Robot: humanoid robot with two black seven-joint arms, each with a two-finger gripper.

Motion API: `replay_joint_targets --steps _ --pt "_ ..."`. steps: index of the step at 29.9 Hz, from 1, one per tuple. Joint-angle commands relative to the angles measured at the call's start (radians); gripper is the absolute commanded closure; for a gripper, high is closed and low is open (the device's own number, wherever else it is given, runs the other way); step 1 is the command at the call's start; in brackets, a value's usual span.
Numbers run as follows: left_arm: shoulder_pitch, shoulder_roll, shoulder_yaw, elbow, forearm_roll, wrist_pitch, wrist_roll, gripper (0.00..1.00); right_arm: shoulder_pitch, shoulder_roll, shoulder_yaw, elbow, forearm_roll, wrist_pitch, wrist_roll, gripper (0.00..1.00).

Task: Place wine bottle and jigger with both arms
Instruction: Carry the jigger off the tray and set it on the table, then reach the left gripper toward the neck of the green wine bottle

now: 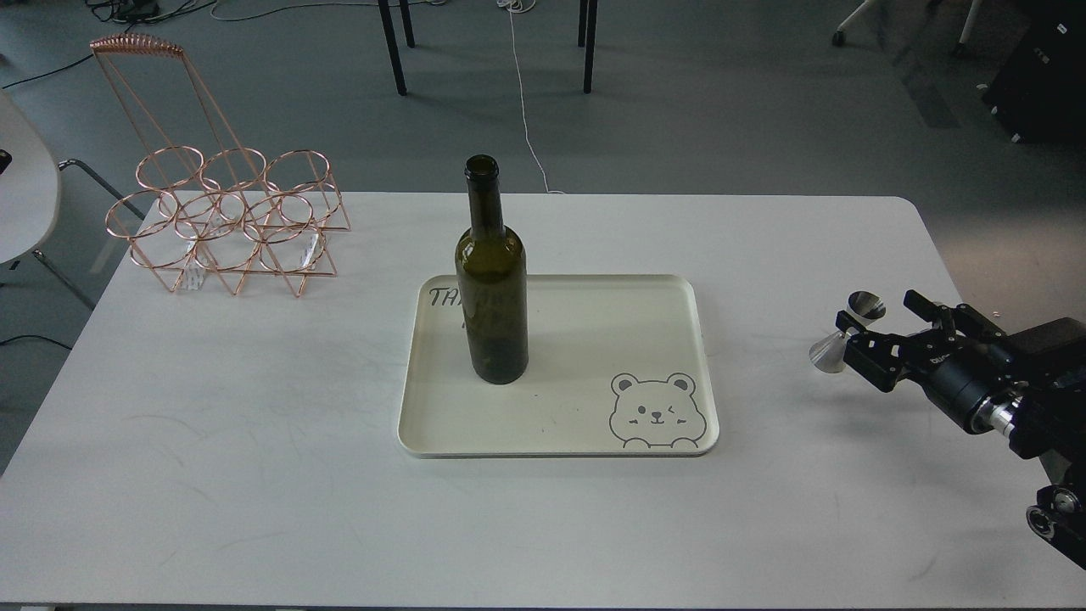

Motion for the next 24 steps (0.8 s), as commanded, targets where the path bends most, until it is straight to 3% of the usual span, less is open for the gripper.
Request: replay_joint_targets --steps 1,7,14,19,24 --pt "0.005 0.022 0.001 -0.008 0.009 0.0 0.003 0.01 0.069 -0.048 0.006 0.022 0.249 0.037 0.027 0.03" --pt "0.008 0.14 0.021 -0.196 0.21 0.0 -0.016 0.02 0.301 -0.043 -0.023 -0.027 0.568 0.222 0.042 0.03" --pt "0.012 0.286 0.024 -0.563 0.45 0.0 -0.019 0.02 0.496 0.064 -0.028 -0.26 0.97 0.349 0.036 0.02" --pt "0.009 0.327 0.011 -0.757 0.686 0.0 -0.019 0.02 0.577 0.135 -0.023 -0.425 1.119 0.463 0.033 0.02" --pt "0.005 0.316 0.009 -0.952 1.007 0.0 -0.017 0.02 0.582 0.158 -0.015 -0.496 1.305 0.567 0.031 0.02"
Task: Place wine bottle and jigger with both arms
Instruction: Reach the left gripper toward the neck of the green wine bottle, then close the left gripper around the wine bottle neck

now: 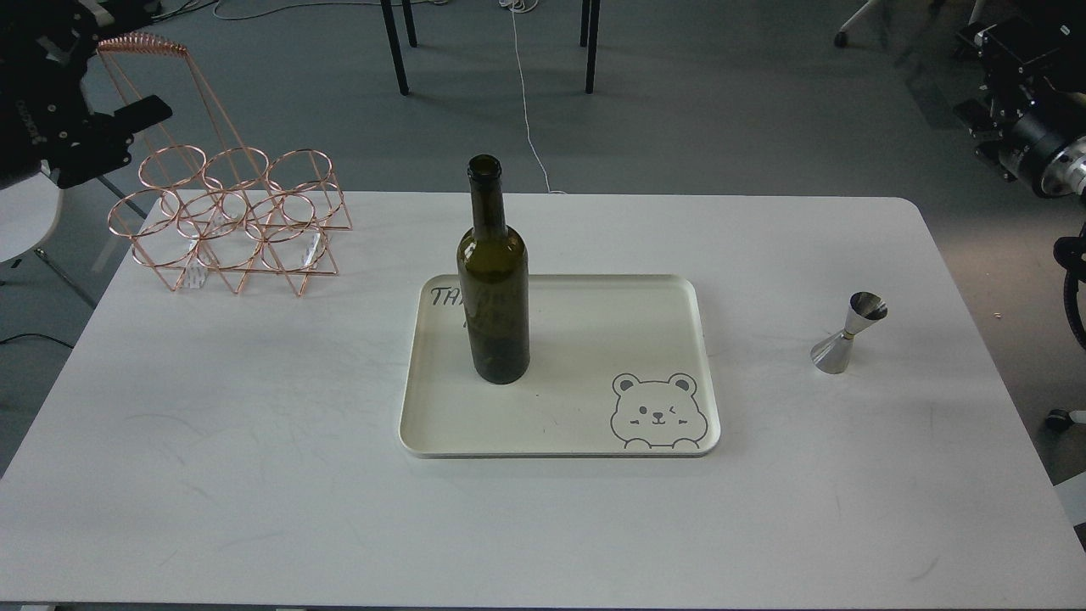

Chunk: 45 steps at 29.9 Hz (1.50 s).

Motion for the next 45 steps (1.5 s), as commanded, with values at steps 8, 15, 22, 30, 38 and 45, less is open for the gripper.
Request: replay_joint_targets --steps 8,15,22,30,38,45 --pt "0.001 -0.105 0.012 -0.231 0.683 0.127 0.0 0.03 0.003 0.043 0.006 -0.083 0.395 0.116 -0.017 0.02" --pt "0.014 -0.211 0.015 -0.269 1.029 0.159 0.002 0.13 0.004 0.072 0.007 -0.083 0.415 0.133 -0.018 0.02" --pt "0.015 -0.246 0.044 -0.279 1.115 0.164 0.0 0.13 0.015 0.074 0.007 -0.068 0.415 0.133 -0.018 0.03" --pt "0.014 -0.337 0.052 -0.294 1.251 0.168 0.002 0.13 0.041 0.074 0.009 -0.063 0.415 0.133 -0.018 0.02" --pt "0.0 -0.421 0.052 -0.262 1.302 0.168 0.011 0.13 0.039 0.074 0.001 -0.063 0.415 0.134 -0.018 0.02" --pt "-0.009 -0.473 0.044 -0.237 1.305 0.179 0.012 0.13 0.038 0.074 -0.005 -0.065 0.415 0.137 -0.018 0.02"
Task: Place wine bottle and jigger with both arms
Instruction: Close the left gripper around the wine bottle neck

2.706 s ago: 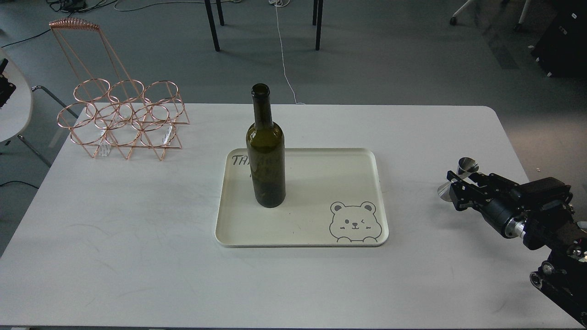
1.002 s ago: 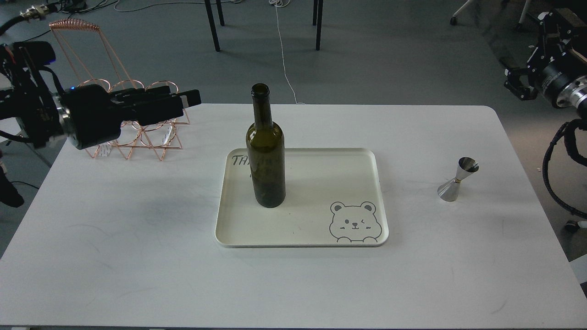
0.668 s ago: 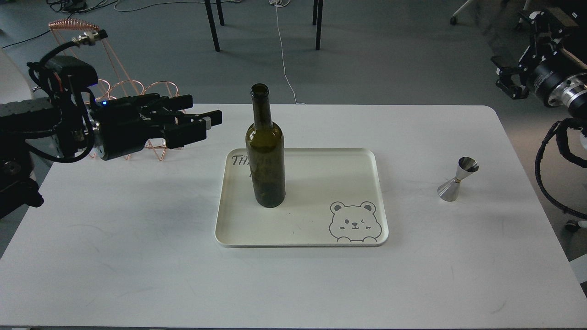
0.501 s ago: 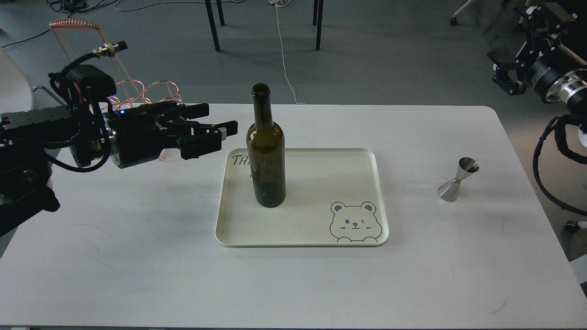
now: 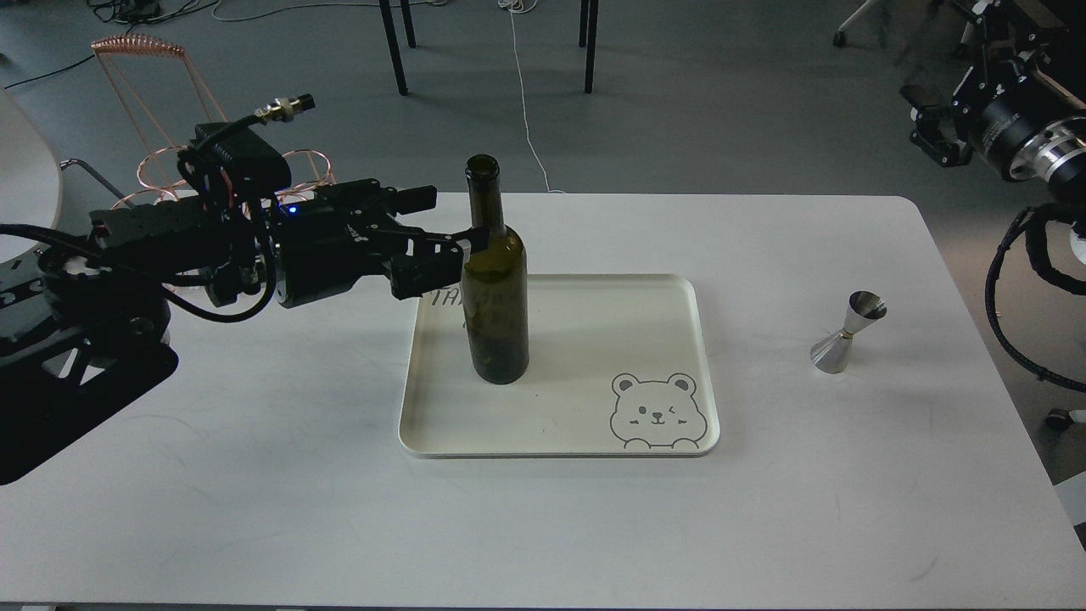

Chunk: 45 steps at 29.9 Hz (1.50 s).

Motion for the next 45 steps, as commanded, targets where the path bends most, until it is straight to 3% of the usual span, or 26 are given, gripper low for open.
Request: replay_joint_targets --steps 1,18,31,34,45 --pt "-0.003 -0.03 -0.002 0.002 0.001 0.019 0.001 0.13 -0.002 0.0 -0.006 -0.002 -0.002 0.0 -0.001 0.02" --pt "-0.052 -0.104 0.003 0.089 0.021 0.032 0.014 0.14 -0.005 0.0 -0.008 0.0 -0.002 0.002 -0.006 0.02" --pt "-0.046 -0.107 0.004 0.083 0.024 0.031 0.012 0.36 0.0 -0.002 -0.006 -0.001 -0.002 0.002 -0.006 0.02" --pt "-0.045 -0.103 0.004 0.08 0.024 0.031 0.011 0.48 0.0 -0.002 -0.006 -0.003 -0.002 0.002 -0.004 0.02" --pt "-0.043 -0.096 0.006 0.065 0.024 0.028 0.006 0.75 0.0 -0.003 -0.006 -0.006 -0.002 0.002 -0.003 0.02"
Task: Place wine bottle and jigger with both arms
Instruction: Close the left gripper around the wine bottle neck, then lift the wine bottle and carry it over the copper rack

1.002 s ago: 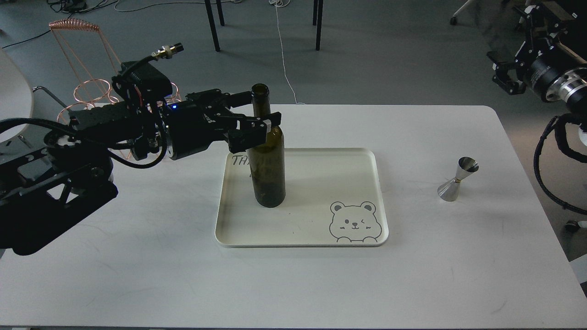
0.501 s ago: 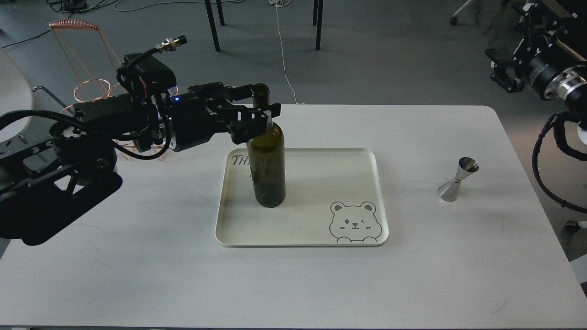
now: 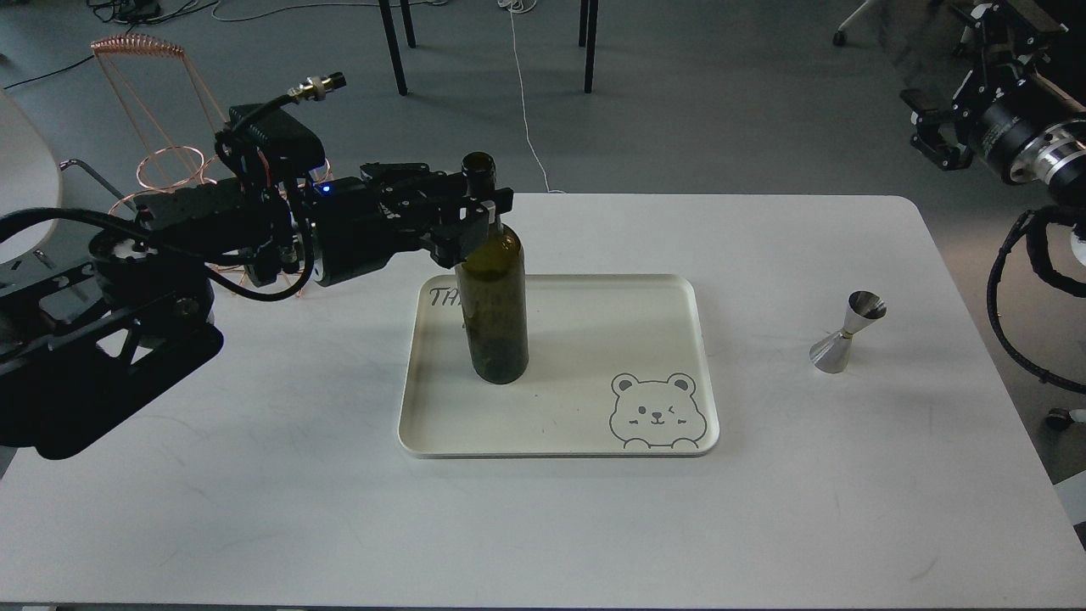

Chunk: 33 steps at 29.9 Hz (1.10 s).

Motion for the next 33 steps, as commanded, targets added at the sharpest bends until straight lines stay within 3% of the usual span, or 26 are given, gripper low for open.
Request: replay_joint_targets --steps 1,7,17,19,24,33 --pt "-0.001 0.003 -0.001 -0.009 0.0 0.002 0.0 0.78 0.0 -0.002 0.0 0.0 0.0 0.0 0.0 0.02" --pt "-0.009 0.035 -0.008 -0.034 -0.003 0.008 0.003 0.87 0.002 -0.011 0.0 0.0 0.0 0.0 0.0 0.02" --pt "-0.16 0.263 -0.062 -0.038 -0.127 0.003 -0.023 0.88 0.02 -0.014 0.001 -0.002 0.0 0.002 -0.001 0.02" --pt "-0.199 0.314 -0.053 -0.02 -0.127 0.003 -0.03 0.89 0.02 -0.014 0.001 -0.003 -0.001 0.002 -0.001 0.02" --pt "-0.234 0.403 -0.053 0.061 -0.121 0.002 -0.106 0.9 0.02 -0.014 0.001 -0.003 -0.001 0.002 -0.001 0.02" --pt "-0.239 0.4 -0.051 0.262 -0.029 0.008 -0.14 0.91 0.019 -0.009 0.0 -0.003 -0.001 0.002 -0.001 0.02"
